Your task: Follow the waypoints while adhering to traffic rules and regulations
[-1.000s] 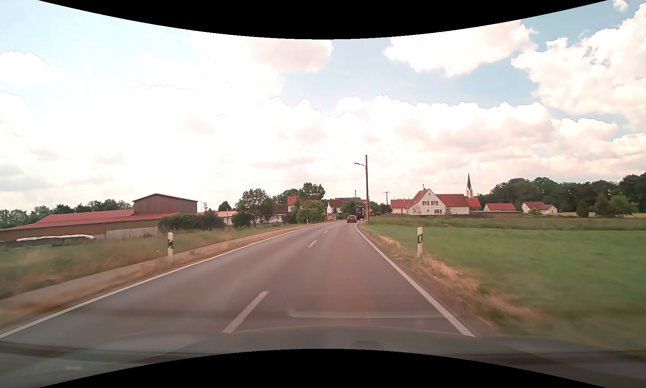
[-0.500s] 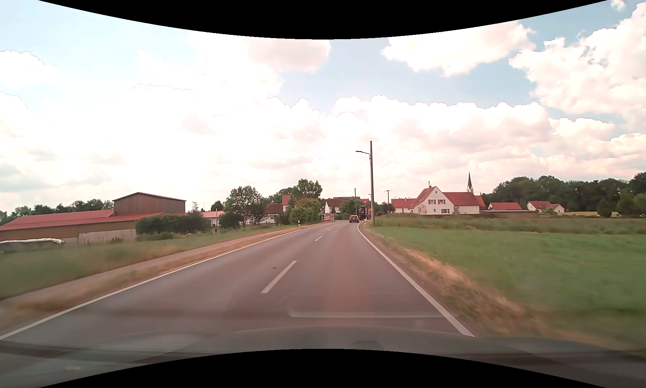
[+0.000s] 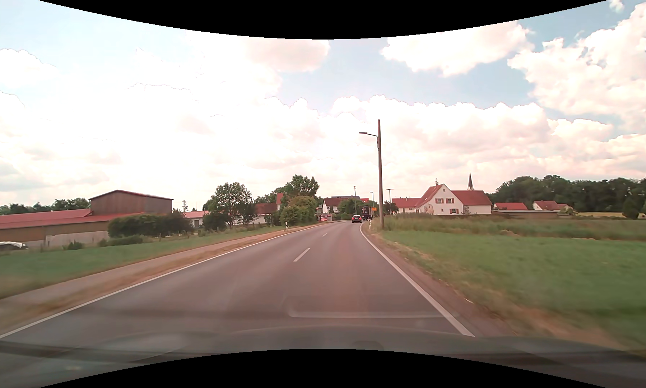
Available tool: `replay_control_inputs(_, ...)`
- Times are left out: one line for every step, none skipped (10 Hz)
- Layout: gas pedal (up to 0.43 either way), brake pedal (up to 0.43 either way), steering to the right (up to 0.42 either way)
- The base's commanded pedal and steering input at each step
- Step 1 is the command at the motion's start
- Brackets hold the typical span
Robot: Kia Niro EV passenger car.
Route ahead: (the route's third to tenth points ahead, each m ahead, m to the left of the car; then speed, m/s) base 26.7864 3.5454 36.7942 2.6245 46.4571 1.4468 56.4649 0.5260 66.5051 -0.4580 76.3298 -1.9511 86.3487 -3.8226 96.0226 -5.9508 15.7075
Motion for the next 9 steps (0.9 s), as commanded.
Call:
replay_control_inputs(0.039,0.0,0.002)
replay_control_inputs(0.039,0.0,0.002)
replay_control_inputs(0.028,0.0,0.002)
replay_control_inputs(0.028,0.0,0.003)
replay_control_inputs(0.028,0.0,0.003)
replay_control_inputs(0.028,0.0,0.003)
replay_control_inputs(0.028,0.0,0.003)
replay_control_inputs(0.039,0.0,0.004)
replay_control_inputs(0.039,0.0,0.004)
